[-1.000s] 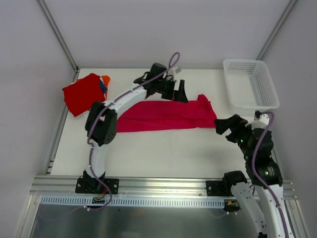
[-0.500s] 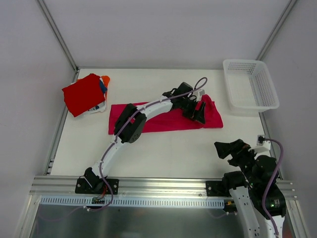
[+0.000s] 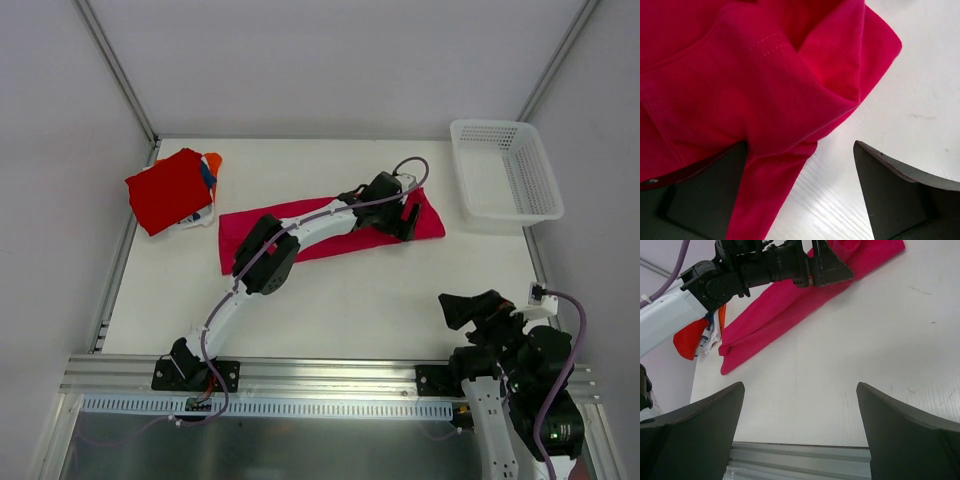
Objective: Fold and stack the t-shirts
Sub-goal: Rotate the tshirt 90 degrees
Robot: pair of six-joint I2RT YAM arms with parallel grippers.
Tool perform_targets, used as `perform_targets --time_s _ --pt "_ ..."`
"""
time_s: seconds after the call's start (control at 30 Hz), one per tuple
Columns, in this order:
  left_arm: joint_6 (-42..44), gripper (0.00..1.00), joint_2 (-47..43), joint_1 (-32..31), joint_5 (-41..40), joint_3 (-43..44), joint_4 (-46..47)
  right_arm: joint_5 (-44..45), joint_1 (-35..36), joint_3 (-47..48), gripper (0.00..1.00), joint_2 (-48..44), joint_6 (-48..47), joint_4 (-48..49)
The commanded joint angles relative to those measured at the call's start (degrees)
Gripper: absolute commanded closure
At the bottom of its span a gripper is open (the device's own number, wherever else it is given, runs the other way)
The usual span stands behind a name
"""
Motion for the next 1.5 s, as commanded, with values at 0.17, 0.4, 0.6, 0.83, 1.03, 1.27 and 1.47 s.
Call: perform_targets --time_s 0.17,0.4,0.6,0.83,1.03,1.27,1.47 --pt "-0.3 0.04 -1.6 11.2 -9.7 2.2 -4.2 -1.4 -1.3 1.1 0.01 -4.6 -1.4 -3.5" --pt "-0.4 0.01 6.3 21.2 -8.8 18.4 -4.3 -1.0 -1.7 0.1 0.01 -4.6 -2.3 -4.2" --pt "-0.3 0.01 5.1 25.8 -7.7 22.3 7.5 -0.6 -1.9 -1.7 0.0 -5.2 -2.5 -4.8" --pt "-1.2 0.01 -13.9 25.8 1.5 8.8 14.7 -8.1 -2.8 -10.2 0.01 -3.2 2.3 6.4" --pt "3.7 0.01 -38.5 24.3 -9.3 -17.8 15.6 -15.9 -2.7 -17.1 0.01 12.3 9.6 31.9" --pt "3.9 0.01 -61.2 24.3 -16.1 -40.4 14.7 -2.9 24.4 11.2 0.0 60.9 -1.1 39.2" --pt "7.6 0.01 -77.2 24.3 -20.0 -52.7 11.5 -3.9 35.1 36.1 0.69 94.3 2.7 44.4"
